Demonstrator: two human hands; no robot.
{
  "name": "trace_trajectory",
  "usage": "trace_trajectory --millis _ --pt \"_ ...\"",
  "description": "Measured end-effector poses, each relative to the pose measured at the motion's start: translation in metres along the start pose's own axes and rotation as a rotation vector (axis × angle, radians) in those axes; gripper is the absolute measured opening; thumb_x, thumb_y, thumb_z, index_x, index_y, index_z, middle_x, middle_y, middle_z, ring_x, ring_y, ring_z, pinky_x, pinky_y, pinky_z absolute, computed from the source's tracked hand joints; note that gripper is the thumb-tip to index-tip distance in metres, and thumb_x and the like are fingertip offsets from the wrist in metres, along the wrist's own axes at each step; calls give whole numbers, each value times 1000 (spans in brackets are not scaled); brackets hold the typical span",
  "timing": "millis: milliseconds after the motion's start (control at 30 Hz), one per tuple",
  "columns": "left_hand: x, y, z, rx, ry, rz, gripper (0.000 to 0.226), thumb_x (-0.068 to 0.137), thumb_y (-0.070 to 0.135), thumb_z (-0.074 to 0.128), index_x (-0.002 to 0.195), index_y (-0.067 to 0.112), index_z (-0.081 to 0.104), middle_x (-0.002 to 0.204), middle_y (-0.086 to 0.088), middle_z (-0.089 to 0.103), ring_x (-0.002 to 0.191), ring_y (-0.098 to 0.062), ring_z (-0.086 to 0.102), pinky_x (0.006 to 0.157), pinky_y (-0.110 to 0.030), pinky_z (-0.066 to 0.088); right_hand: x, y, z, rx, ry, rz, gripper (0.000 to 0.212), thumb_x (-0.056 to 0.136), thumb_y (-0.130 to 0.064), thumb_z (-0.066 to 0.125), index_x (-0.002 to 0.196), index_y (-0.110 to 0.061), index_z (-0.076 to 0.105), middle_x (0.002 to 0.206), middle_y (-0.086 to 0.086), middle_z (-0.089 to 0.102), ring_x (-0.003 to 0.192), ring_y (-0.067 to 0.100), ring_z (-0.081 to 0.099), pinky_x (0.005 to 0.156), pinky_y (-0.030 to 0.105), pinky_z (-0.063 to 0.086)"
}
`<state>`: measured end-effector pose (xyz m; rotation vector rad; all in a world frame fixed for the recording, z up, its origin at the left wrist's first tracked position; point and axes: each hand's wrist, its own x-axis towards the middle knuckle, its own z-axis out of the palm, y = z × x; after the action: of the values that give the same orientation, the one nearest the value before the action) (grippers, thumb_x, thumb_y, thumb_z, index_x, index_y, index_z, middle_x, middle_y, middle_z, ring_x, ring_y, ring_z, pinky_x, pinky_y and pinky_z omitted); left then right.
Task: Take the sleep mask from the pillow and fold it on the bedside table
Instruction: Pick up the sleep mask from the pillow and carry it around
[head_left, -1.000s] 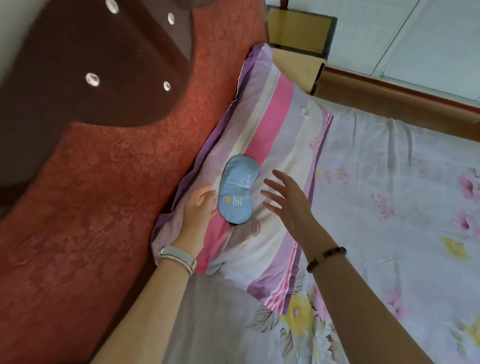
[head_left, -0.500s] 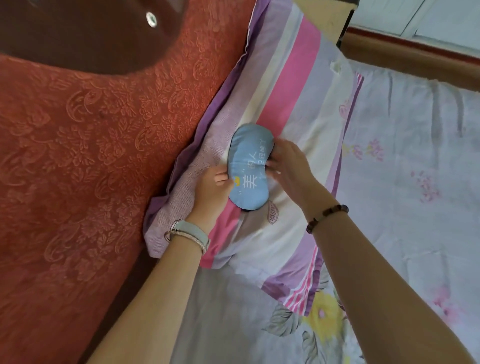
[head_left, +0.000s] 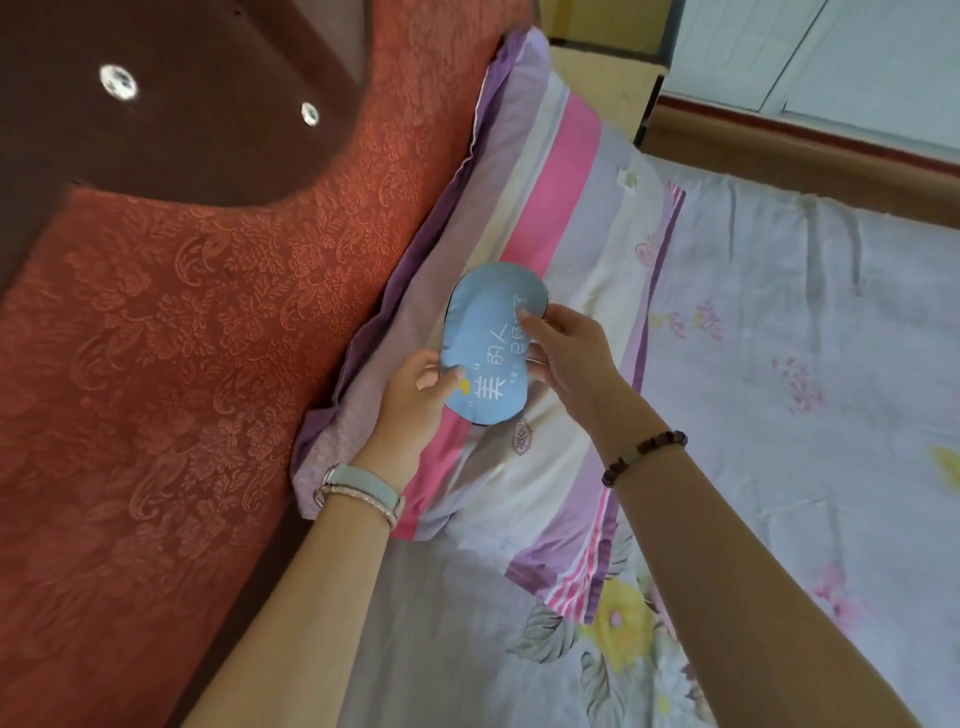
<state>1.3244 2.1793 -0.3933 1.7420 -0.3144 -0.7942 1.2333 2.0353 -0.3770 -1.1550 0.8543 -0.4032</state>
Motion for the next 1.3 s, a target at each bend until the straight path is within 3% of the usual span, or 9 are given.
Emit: trace_trajectory --millis 167,300,400,633,767,867,967,1133,1300 --pt "-46 55 -5 -115 -39 -16 6 95 10 60 101 11 60 97 -6 67 95 -20 63 82 -38 55 -55 -54 -3 78 11 -30 17 90 -15 69 100 -1 70 93 10 70 89 20 72 72 30 60" --pt "-95 110 -9 -172 -80 -41 15 95 12 59 109 5 58 101 -5 65 99 -19 62 76 -30 58 -107 -110 -5 49 19 -93 18 90 -20 70 74 -12 68 77 1 65 84 19 64 82 41 60" --pt "-133 147 -11 -185 -120 -50 27 95 14 60 118 0 55 114 -12 65 108 -24 62 83 -37 58 -152 -156 -2 -1 14 -169 39 86 -32 70 83 5 58 86 12 54 87 26 52 97 60 47" --pt "-209 201 13 -424 -195 -332 29 99 28 54 120 9 50 109 -16 60 95 -33 65 84 -52 55 -238 -225 -3 -96 -38 -269 29 93 -27 67 68 -26 52 76 0 62 69 14 61 57 22 47" --pt "-230 223 21 -935 -432 -616 48 100 33 49 121 -11 50 136 -38 49 124 -49 53 92 -59 51 -280 -237 -16 -141 -59 -309 28 94 -21 64 71 -28 51 75 -11 64 71 3 63 57 15 47" --pt "-246 237 25 -1171 -545 -617 44 96 23 51 119 -14 55 124 -37 57 118 -47 56 94 -56 51 -310 -233 -35 -203 -84 -330 22 94 -19 64 74 -24 54 73 -8 67 72 4 61 61 18 44" --pt "-254 243 27 -1017 -610 -514 44 96 26 51 104 -14 68 99 -33 71 94 -41 72 81 -52 59 -333 -225 -56 -242 -103 -329 20 93 -12 65 79 -7 51 78 34 50 74 24 45 68 33 33" --pt "-272 251 37 -649 -639 -315 24 82 6 63 101 1 77 113 -20 73 96 -24 74 81 -29 59 -357 -216 -78 -258 -76 -318 21 92 -2 62 80 8 48 71 22 38 69 18 39 61 21 34" --pt "-280 249 46 -616 -599 -170 41 81 -8 55 116 7 70 116 -13 73 103 -25 71 82 -31 59 -357 -218 -80 -168 58 -312 23 89 -6 69 71 -11 56 68 10 47 70 20 47 66 27 40"
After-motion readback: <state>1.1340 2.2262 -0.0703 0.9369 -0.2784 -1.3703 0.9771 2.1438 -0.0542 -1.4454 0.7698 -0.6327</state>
